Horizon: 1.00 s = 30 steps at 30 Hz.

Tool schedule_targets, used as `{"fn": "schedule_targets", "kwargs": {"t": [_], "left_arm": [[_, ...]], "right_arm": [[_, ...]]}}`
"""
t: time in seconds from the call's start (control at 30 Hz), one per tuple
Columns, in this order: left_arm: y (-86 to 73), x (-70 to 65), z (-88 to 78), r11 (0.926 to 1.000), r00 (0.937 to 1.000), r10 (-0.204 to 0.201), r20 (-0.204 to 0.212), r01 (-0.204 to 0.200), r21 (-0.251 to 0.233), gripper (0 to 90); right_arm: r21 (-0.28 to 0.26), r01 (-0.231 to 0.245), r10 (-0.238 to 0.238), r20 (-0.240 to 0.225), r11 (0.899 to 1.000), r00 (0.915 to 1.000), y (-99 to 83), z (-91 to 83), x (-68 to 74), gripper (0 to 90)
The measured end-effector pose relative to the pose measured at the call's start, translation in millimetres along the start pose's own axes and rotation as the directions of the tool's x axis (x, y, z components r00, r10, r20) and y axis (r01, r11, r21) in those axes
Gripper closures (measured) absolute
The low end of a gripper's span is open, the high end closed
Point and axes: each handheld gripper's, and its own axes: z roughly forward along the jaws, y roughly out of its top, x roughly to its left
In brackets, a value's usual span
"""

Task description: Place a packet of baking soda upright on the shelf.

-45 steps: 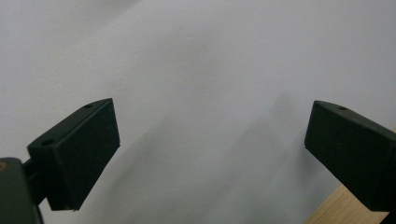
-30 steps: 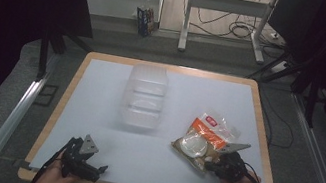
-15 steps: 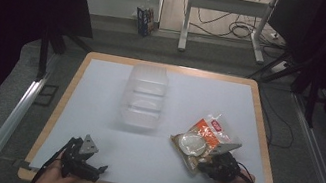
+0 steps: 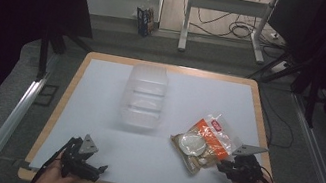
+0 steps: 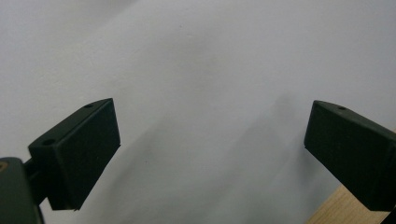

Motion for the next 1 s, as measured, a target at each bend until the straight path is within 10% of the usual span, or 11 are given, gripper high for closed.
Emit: {"fn": "schedule_targets", "kwargs": {"t": [1.0], "left_arm": [[1.3,-3.1,2.1,0.9995,0.9996,0.025,-0.016,-0.025,0.021,3.5]], "right_arm": [[-0.091,-0.167,0.174,0.072,0.982,0.9821,17.9,-9.6,-47.6,26.9]]}}
